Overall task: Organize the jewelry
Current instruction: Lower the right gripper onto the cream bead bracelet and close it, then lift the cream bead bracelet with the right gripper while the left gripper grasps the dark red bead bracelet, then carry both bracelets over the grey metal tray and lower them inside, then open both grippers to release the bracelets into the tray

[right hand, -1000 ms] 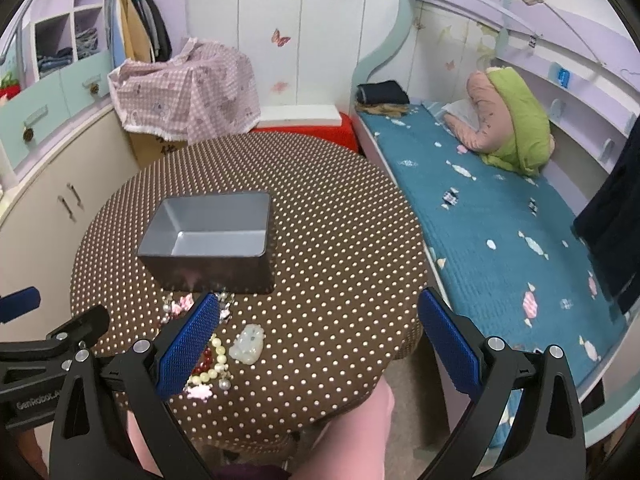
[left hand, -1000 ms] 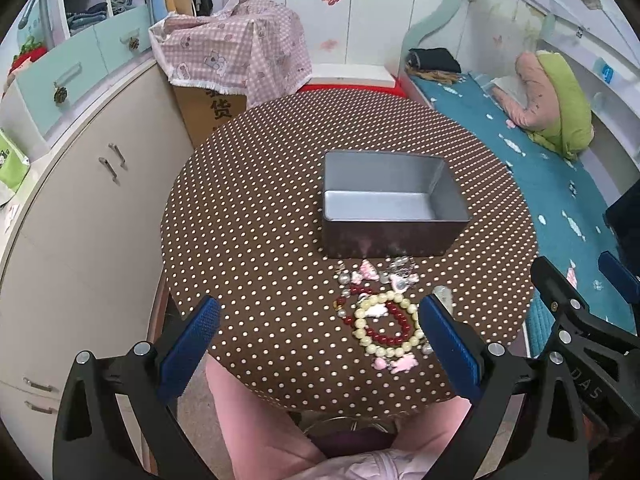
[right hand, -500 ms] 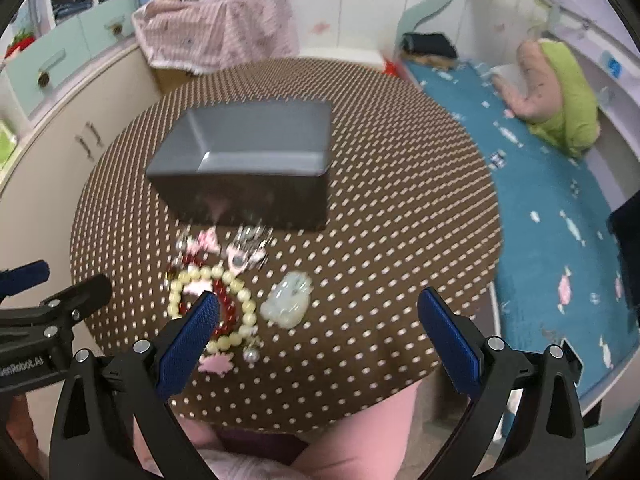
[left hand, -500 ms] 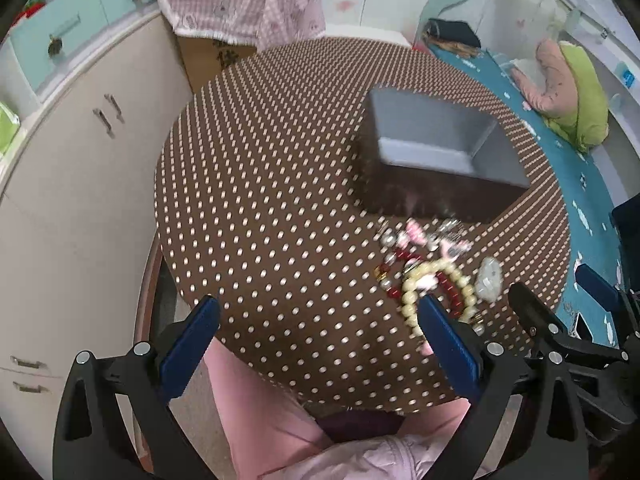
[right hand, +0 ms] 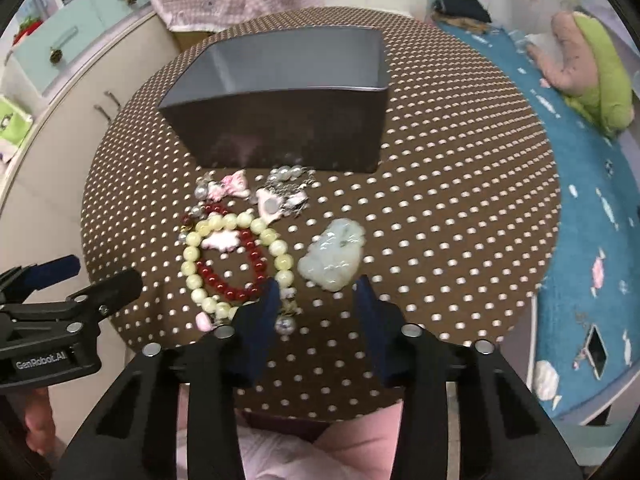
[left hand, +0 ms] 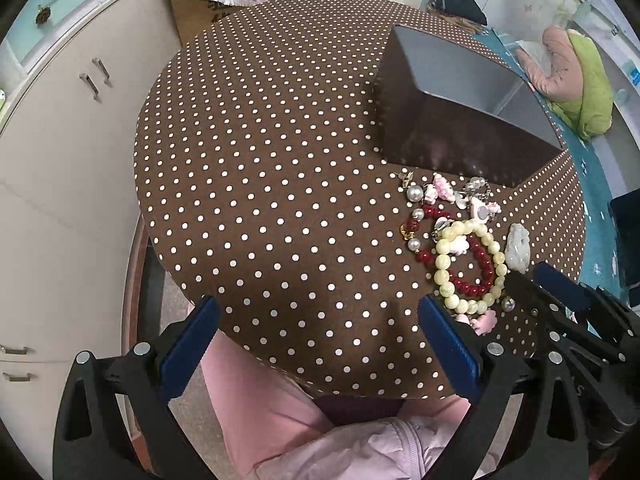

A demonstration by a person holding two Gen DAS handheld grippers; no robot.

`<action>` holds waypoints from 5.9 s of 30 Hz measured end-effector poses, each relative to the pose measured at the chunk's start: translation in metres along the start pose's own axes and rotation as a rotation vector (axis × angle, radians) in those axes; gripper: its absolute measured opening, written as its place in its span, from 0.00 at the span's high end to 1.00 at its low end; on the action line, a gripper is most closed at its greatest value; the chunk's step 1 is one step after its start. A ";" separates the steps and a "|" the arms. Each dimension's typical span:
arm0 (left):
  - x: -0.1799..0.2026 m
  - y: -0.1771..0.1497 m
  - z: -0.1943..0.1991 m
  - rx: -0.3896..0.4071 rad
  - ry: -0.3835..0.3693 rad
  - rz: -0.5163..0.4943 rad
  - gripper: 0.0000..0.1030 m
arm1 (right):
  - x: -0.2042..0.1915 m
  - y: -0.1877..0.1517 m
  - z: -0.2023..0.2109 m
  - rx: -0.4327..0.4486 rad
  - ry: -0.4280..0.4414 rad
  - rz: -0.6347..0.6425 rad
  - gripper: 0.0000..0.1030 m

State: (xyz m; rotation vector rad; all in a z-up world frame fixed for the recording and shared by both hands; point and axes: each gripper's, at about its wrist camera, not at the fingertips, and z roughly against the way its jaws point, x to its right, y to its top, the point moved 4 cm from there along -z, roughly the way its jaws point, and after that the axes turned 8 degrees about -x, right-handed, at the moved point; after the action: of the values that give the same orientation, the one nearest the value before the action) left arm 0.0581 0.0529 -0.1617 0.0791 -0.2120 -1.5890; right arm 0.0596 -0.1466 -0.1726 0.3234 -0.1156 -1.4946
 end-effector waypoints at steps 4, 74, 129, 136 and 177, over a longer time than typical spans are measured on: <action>-0.001 0.000 0.000 0.007 -0.003 -0.008 0.07 | -0.011 0.004 -0.005 -0.008 0.020 0.020 0.70; 0.084 0.054 -0.031 -0.039 0.001 -0.069 0.22 | 0.064 0.022 0.051 0.187 0.058 -0.111 0.90; 0.059 0.057 0.075 0.202 -0.143 -0.143 0.94 | 0.038 0.038 0.092 0.293 0.062 -0.056 0.90; 0.063 0.081 0.096 0.255 -0.166 -0.148 0.94 | 0.025 0.062 0.116 0.350 0.062 -0.010 0.90; 0.067 0.161 0.036 0.173 -0.078 -0.078 0.48 | 0.025 0.133 0.061 0.243 -0.024 -0.075 0.32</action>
State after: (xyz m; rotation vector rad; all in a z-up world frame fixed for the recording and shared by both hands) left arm 0.2075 -0.0138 -0.0916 0.1618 -0.4115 -1.6505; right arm 0.1725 -0.1739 -0.0805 0.5100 -0.3087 -1.5618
